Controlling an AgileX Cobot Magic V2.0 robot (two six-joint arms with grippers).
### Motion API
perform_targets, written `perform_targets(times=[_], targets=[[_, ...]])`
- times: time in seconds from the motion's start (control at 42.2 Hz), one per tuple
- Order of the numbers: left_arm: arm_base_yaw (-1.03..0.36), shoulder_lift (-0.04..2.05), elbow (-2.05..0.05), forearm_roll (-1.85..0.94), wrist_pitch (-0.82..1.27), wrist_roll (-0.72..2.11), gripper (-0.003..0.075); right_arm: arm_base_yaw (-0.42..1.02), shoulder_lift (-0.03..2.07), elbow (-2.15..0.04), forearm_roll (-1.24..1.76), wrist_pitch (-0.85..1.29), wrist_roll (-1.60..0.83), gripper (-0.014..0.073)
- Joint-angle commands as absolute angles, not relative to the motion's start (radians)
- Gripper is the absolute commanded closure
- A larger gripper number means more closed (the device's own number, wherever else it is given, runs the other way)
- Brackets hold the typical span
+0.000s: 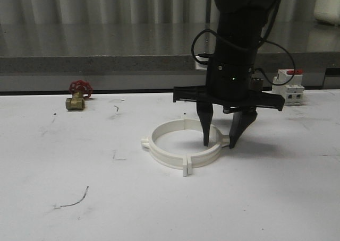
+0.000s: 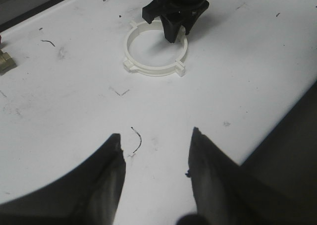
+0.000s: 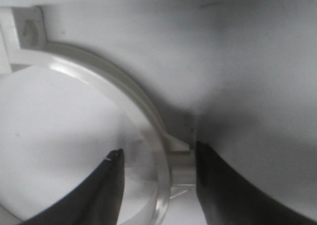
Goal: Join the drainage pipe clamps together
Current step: 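Press the held half against the placed half, closing the ring, then open the right gripper and lift it away from the ring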
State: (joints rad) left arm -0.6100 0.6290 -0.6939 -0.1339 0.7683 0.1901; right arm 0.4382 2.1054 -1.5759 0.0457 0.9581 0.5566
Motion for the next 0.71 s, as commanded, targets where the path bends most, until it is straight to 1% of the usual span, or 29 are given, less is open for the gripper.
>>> perform_targets(times=[0.0, 0.213, 0.356, 0.474, 0.688], targets=[[-0.610, 0.628, -0.719, -0.148, 0.699, 0.189, 0.0419, 0.438, 2.040, -1.601, 0.040, 0.952, 0.544, 0.0193], [-0.610, 0.628, -0.719, -0.148, 0.699, 0.189, 0.0419, 0.438, 1.934, -1.601, -0.035, 0.989, 0.536, 0.0193], [-0.610, 0.628, -0.719, -0.148, 0.699, 0.189, 0.0419, 0.438, 1.811, -1.600, -0.075, 1.055, 0.402, 0.0193], [-0.610, 0.628, -0.719, -0.148, 0.699, 0.189, 0.0419, 0.438, 1.675, -1.563, -0.074, 1.071, 0.241, 0.0193], [-0.610, 0.628, -0.719, -0.148, 0.699, 0.189, 0.0419, 0.438, 1.367, -1.383, -0.074, 1.035, 0.118, 0.0193]])
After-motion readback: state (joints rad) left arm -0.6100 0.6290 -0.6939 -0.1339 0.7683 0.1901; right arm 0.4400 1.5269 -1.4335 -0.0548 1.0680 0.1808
